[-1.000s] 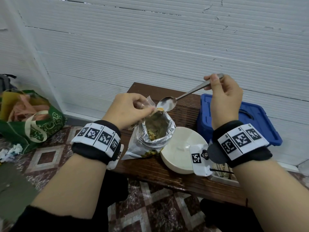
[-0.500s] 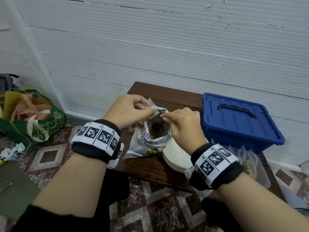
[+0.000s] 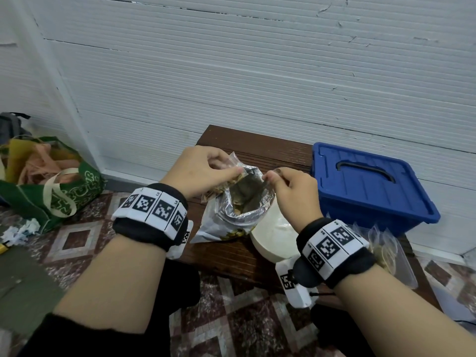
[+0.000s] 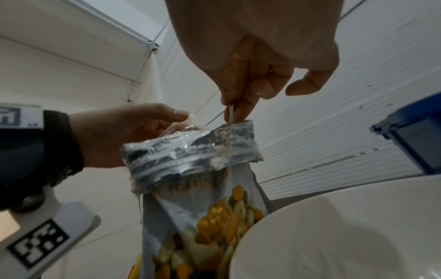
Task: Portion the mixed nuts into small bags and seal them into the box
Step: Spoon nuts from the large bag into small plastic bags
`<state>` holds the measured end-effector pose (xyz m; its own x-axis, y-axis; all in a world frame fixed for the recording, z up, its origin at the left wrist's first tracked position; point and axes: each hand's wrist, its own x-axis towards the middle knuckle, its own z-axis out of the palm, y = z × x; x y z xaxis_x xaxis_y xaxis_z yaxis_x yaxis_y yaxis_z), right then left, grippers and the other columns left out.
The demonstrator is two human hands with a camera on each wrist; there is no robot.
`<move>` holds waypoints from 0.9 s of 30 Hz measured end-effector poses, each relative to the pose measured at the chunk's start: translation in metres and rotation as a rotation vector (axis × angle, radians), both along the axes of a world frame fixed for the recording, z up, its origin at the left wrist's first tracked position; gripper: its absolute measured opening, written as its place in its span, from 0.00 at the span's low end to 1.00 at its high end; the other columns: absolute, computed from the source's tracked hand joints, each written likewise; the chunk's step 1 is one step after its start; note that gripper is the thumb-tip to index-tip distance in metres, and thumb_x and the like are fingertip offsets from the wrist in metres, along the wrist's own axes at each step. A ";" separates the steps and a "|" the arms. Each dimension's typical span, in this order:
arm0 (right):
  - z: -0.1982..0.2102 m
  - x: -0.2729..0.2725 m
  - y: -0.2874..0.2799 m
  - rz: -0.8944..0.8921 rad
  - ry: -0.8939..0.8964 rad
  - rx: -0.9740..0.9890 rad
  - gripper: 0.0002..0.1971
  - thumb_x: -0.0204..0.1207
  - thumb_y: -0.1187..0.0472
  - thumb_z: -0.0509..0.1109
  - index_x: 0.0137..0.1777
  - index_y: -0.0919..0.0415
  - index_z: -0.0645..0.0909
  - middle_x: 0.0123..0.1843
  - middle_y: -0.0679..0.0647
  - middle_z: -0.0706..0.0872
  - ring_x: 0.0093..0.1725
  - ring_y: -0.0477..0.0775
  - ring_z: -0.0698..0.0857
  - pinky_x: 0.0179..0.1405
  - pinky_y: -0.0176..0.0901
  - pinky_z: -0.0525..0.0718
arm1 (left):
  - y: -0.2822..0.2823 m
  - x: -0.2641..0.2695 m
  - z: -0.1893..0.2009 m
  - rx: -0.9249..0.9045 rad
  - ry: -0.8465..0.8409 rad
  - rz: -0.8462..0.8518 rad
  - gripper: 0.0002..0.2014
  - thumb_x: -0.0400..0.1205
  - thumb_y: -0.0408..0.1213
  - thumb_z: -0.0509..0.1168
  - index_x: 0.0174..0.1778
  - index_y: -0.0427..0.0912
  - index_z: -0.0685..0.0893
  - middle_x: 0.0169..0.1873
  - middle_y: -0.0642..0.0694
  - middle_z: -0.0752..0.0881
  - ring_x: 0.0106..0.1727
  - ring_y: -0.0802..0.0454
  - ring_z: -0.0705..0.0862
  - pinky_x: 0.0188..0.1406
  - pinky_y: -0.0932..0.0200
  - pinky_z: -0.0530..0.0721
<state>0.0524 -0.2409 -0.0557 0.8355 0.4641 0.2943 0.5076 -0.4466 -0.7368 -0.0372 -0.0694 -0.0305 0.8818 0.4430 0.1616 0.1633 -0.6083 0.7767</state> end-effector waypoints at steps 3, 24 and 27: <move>0.002 0.000 -0.001 -0.059 0.125 0.070 0.13 0.81 0.59 0.65 0.37 0.57 0.87 0.35 0.52 0.89 0.43 0.54 0.87 0.54 0.55 0.84 | 0.000 0.000 0.000 0.006 0.004 -0.007 0.13 0.72 0.53 0.75 0.46 0.50 0.90 0.39 0.58 0.89 0.44 0.69 0.84 0.43 0.72 0.77; 0.047 0.038 -0.031 -0.354 0.130 0.311 0.18 0.82 0.60 0.62 0.30 0.54 0.83 0.30 0.44 0.83 0.33 0.41 0.77 0.39 0.37 0.75 | 0.005 -0.005 0.002 0.015 0.023 -0.068 0.06 0.74 0.51 0.73 0.42 0.54 0.89 0.39 0.58 0.89 0.41 0.68 0.84 0.39 0.70 0.76; 0.057 0.044 -0.033 -0.356 0.117 0.351 0.20 0.83 0.61 0.62 0.28 0.57 0.82 0.34 0.42 0.84 0.34 0.39 0.79 0.38 0.32 0.75 | 0.005 -0.004 0.002 0.016 0.032 -0.080 0.08 0.72 0.51 0.74 0.42 0.54 0.89 0.40 0.57 0.90 0.43 0.63 0.86 0.45 0.61 0.84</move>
